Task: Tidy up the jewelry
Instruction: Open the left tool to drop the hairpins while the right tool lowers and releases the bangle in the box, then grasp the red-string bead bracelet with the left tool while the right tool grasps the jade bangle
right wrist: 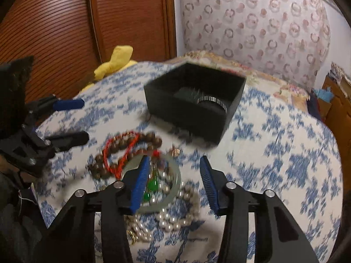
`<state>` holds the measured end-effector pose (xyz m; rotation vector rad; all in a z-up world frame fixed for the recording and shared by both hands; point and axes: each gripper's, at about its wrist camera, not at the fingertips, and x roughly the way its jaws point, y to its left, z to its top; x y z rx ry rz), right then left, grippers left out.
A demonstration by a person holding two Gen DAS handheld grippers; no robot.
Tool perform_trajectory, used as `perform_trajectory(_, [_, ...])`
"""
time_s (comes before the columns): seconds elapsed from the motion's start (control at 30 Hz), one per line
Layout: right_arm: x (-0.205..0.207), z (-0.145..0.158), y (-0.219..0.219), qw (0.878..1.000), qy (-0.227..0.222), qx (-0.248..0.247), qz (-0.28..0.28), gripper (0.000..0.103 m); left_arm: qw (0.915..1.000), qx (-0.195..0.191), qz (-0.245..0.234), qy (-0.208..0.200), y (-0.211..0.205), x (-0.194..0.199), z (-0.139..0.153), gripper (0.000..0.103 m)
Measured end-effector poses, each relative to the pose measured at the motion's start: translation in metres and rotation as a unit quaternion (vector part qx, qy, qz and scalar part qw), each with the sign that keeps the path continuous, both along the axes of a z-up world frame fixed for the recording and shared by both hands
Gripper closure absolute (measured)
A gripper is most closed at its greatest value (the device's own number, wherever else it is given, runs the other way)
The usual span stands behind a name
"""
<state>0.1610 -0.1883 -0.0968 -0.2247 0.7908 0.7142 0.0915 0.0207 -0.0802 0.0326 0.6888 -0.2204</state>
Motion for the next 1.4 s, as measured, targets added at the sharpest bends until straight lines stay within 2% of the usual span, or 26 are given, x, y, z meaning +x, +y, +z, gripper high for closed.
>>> perform_trajectory(0.2, [0.005, -0.011, -0.003, 0.999, 0.038, 0.013, -0.004, 0.063, 1.0, -0.005, -0.003, -0.002, -0.001, -0.008, 0.003, 0.01])
perform_trajectory(0.4, [0.01, -0.014, -0.002, 0.998, 0.054, 0.013, -0.011, 0.066, 1.0, -0.003, -0.003, -0.003, -0.002, -0.008, 0.003, 0.01])
perform_trajectory(0.5, [0.013, -0.014, -0.003, 0.998, 0.064, 0.016, -0.012, 0.075, 1.0, -0.004, -0.005, -0.001, -0.003, -0.008, 0.003, 0.01])
perform_trajectory(0.57, [0.013, -0.015, -0.003, 0.998, 0.066, 0.014, -0.012, 0.088, 1.0, -0.003, -0.005, 0.001, -0.004, -0.008, 0.003, 0.01])
perform_trajectory(0.63, [0.012, -0.014, -0.004, 0.998, 0.067, 0.019, -0.01, 0.09, 1.0, -0.003, -0.005, 0.003, -0.004, -0.007, 0.003, 0.01])
perform_trajectory(0.9, [-0.004, 0.006, -0.016, 0.999, 0.017, 0.037, -0.014, 0.092, 0.9998, 0.003, -0.001, 0.018, -0.006, -0.001, -0.005, 0.01])
perform_trajectory(1.13, [-0.022, 0.025, -0.042, 0.996, -0.031, 0.055, -0.06, 0.092, 0.9996, 0.004, -0.003, 0.027, -0.014, 0.001, -0.007, 0.01])
perform_trajectory(1.3, [-0.033, 0.028, -0.054, 0.994, -0.042, 0.064, -0.073, 0.092, 0.9996, 0.001, -0.019, 0.022, -0.026, -0.002, -0.003, 0.01])
perform_trajectory(1.33, [-0.035, 0.027, -0.055, 0.994, -0.043, 0.063, -0.074, 0.092, 0.9995, 0.001, -0.024, 0.021, -0.029, -0.003, -0.002, 0.012])
perform_trajectory(1.4, [-0.038, 0.024, -0.057, 0.994, -0.044, 0.059, -0.076, 0.092, 0.9991, 0.0, -0.036, 0.022, -0.038, -0.003, 0.0, 0.024])
